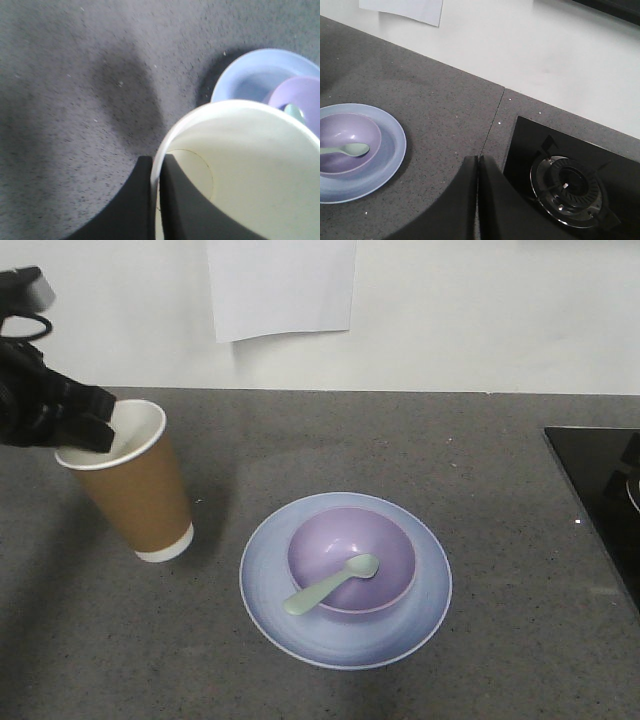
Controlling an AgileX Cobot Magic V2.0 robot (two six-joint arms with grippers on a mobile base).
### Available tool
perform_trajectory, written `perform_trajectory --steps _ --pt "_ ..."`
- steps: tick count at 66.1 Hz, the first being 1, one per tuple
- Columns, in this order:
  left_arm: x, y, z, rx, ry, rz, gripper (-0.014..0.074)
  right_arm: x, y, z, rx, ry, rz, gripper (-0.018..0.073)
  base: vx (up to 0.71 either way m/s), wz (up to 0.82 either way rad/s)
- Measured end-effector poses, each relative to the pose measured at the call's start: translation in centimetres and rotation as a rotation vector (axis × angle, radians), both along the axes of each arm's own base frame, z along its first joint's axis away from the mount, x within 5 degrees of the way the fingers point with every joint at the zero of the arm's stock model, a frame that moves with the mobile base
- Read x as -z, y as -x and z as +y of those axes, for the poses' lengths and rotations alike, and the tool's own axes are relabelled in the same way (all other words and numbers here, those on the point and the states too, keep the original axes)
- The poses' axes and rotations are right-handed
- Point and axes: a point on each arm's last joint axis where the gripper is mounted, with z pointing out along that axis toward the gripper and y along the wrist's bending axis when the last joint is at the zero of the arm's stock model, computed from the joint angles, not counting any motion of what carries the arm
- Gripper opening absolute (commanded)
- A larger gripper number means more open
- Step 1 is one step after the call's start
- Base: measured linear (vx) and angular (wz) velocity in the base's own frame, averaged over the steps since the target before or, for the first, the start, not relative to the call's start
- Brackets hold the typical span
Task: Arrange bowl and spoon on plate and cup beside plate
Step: 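Carry the paper cup with the left gripper and set it beside the plate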
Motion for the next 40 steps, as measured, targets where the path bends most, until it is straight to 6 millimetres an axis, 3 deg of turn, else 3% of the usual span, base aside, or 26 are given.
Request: perform_trajectory --steps 14,28,40 --pt "2.2 0.0 -1.7 0.02 -0.002 -0.011 -0.0007 0.0 0.0 0.0 0.0 -0.001 0.001 -0.0005 0.0 0.0" --pt "2.3 -0.3 -1.8 0.016 -0.021 -0.042 -0.0007 0.0 0.0 0.0 0.0 -0.001 0.001 -0.0005 0.0 0.0" --pt "4.0 -1.4 -1.9 0.021 -0.034 0.021 -0.0007 0.0 0.0 0.0 0.0 -0.001 0.001 -0.0005 0.0 0.0"
